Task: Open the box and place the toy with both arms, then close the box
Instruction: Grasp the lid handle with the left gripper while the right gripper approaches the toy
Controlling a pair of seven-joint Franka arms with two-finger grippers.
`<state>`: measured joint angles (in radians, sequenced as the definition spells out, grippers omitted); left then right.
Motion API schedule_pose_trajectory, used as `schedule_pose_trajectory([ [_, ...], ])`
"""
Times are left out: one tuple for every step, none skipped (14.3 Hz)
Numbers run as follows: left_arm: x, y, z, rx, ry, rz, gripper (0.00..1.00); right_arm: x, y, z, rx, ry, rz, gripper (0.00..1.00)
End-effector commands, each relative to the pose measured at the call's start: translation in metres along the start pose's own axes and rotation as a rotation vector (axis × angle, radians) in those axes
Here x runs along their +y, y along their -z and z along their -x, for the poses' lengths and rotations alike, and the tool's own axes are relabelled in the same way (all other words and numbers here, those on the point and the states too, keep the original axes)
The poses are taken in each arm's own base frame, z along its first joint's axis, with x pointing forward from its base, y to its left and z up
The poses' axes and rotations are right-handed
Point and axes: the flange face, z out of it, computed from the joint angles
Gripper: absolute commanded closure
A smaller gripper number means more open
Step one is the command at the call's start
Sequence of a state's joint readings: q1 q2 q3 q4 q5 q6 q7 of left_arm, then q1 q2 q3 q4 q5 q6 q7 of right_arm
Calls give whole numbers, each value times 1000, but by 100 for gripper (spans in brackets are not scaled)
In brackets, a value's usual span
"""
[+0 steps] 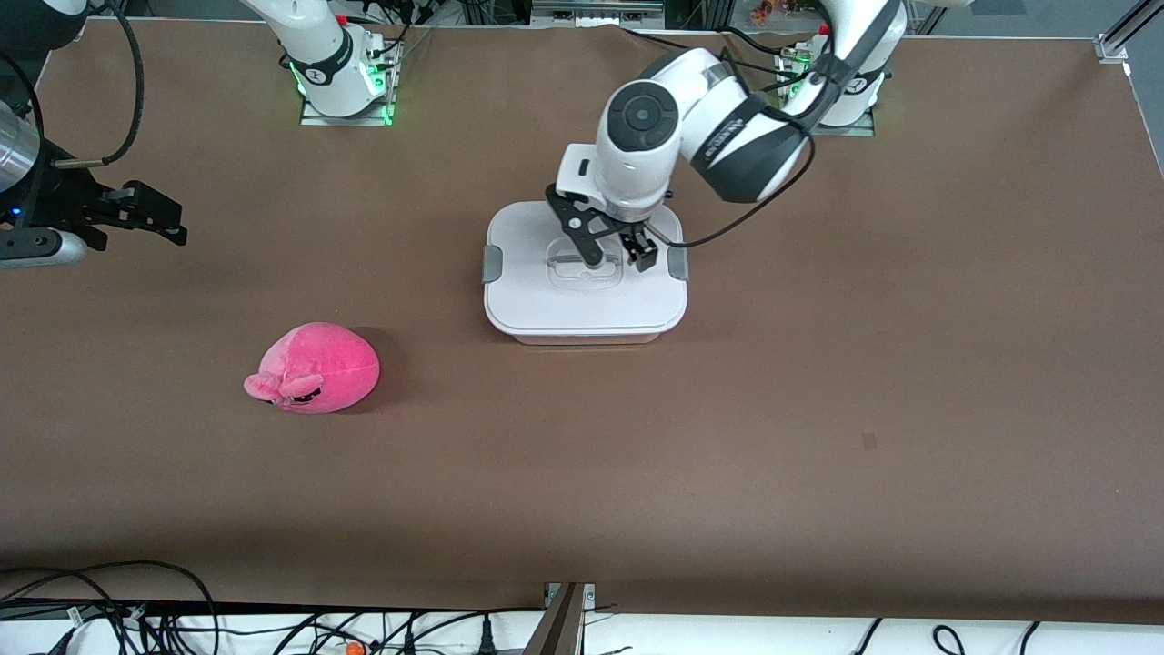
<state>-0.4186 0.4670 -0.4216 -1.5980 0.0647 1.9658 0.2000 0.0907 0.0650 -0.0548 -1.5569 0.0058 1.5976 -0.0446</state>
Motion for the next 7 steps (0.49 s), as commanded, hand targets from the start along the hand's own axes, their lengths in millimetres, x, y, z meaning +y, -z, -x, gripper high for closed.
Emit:
schedule_pose_trajectory([
  [3,-28,-16,-9,-76,-43,0,2,5,-2,5,-4,-4,0],
  [2,-34,-17,-17,-92,-49,0,2,5,-2,5,-2,-4,0],
  [0,-40,-18,-20,-94,-47,0,2,5,-2,5,-2,-4,0],
  [1,-45,-22,-1,-97,-48,0,2,5,-2,5,-4,-4,0],
  [6,-48,-26,12,-108,-52,0,2,5,-1,3,-7,-4,0],
  [9,-51,-28,12,-115,-51,7,2,5,-1,3,-8,-5,0],
  [8,-51,-28,11,-120,-54,25,2,5,-2,5,-8,-3,0],
])
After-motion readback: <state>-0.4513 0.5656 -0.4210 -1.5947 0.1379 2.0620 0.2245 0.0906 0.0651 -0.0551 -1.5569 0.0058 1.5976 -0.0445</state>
